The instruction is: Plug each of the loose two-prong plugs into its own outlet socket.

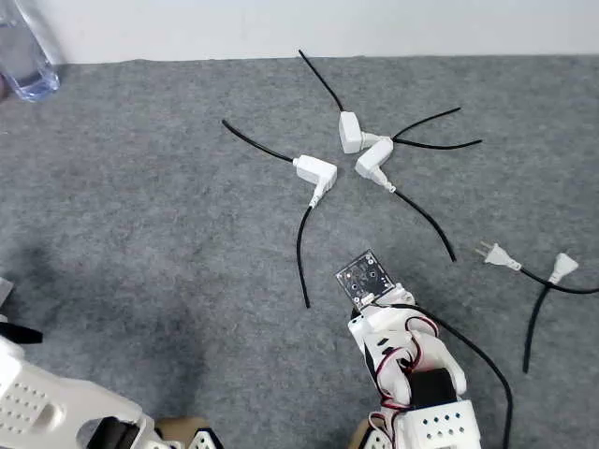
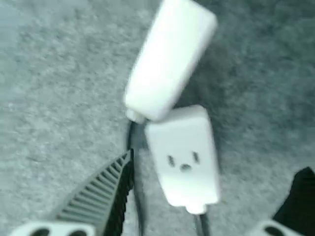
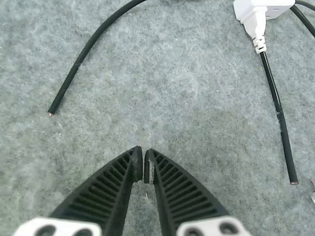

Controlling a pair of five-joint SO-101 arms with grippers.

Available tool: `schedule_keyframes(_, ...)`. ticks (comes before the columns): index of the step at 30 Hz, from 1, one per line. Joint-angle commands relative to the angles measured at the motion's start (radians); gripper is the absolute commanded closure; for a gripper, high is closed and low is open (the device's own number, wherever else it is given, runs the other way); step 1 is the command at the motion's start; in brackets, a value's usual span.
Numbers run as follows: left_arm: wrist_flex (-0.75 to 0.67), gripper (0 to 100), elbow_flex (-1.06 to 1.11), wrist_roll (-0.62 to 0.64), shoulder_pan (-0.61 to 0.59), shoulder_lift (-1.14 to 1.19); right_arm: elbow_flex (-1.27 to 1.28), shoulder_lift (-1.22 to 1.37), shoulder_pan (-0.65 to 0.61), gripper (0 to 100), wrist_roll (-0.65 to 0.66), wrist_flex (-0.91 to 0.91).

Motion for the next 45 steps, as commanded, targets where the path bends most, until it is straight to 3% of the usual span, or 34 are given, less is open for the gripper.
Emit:
schedule_keyframes(1,-0.071,54,0.025,0.009,0.009,-0.006,0.015,-0.012,0.008,99.0,-0.003,0.005)
schedule_keyframes(14,-0.08,55,0.097,0.009,0.063,-0.008,0.015,-0.012,0.008,99.0,-0.002,0.005)
schedule_keyframes(22,-0.08,80,0.108,0.008,0.063,-0.008,0.015,-0.012,0.008,99.0,-0.002,0.005)
schedule_keyframes(30,-0.077,80,0.11,0.008,0.063,-0.008,0.015,-0.012,0.008,99.0,-0.002,0.005)
schedule_keyframes(37,0.11,80,0.056,0.003,0.063,-0.018,0.015,-0.012,0.008,99.0,-0.002,0.005)
schedule_keyframes(40,0.114,80,0.05,0.003,0.058,-0.018,0.015,-0.012,0.008,99.0,-0.002,0.005)
schedule_keyframes(45,0.12,92,0.05,0.003,0.055,-0.018,0.015,-0.012,0.008,99.0,-0.002,0.005)
